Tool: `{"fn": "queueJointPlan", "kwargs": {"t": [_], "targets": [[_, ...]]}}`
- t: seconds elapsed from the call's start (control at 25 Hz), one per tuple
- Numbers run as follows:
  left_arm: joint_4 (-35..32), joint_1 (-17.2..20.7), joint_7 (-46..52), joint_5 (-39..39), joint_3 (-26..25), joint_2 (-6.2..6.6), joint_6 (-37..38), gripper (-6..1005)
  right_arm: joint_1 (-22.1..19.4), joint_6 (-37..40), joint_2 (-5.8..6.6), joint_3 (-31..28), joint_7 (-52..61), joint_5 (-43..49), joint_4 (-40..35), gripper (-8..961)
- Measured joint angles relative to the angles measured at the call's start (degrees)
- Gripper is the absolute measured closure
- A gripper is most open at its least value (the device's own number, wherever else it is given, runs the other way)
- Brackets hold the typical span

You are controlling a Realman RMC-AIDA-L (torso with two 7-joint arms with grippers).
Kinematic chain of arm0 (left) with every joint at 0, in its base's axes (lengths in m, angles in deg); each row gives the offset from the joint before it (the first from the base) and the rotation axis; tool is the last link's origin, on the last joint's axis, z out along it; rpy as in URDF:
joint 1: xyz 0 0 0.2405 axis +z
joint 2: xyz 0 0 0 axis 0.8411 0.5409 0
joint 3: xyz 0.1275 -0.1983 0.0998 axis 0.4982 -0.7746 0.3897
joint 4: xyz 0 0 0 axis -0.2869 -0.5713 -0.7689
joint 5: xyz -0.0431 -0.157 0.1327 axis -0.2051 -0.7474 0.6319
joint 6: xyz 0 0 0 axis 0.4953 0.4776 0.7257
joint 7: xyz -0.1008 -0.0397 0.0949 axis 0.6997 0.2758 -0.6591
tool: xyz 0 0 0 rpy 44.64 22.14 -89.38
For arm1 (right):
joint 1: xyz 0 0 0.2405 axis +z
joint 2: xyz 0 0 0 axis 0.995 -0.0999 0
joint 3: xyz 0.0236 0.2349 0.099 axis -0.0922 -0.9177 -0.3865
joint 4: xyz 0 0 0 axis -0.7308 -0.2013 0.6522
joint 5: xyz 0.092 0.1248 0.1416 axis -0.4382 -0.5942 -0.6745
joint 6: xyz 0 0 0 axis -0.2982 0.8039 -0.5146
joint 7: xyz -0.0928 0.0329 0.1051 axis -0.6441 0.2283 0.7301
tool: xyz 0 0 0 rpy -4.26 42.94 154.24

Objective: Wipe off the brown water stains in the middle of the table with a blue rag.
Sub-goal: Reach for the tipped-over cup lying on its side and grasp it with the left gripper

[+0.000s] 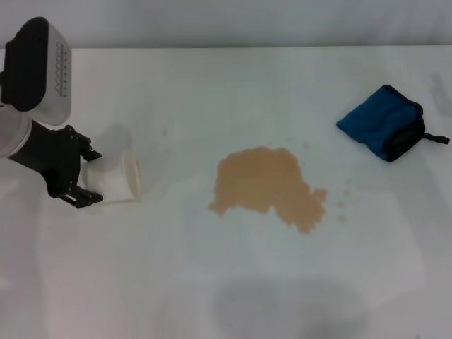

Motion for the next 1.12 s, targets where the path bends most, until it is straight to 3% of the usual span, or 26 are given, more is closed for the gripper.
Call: {"fn": "queueJointPlan", "kwargs": {"t": [0.56, 1.12], "targets": [[0.2, 0.63, -0.16, 1.16, -0.01, -0.84, -1.33, 267, -0.18, 0.0, -0.12, 0.0, 0.0, 0.0, 0.0, 247], [0.3, 0.82, -0.08, 1.17, -0.11, -0.88, -2.03, 267, -0.18, 0.0, -0.11, 0.0, 0.0, 0.0, 0.0, 247]]}}
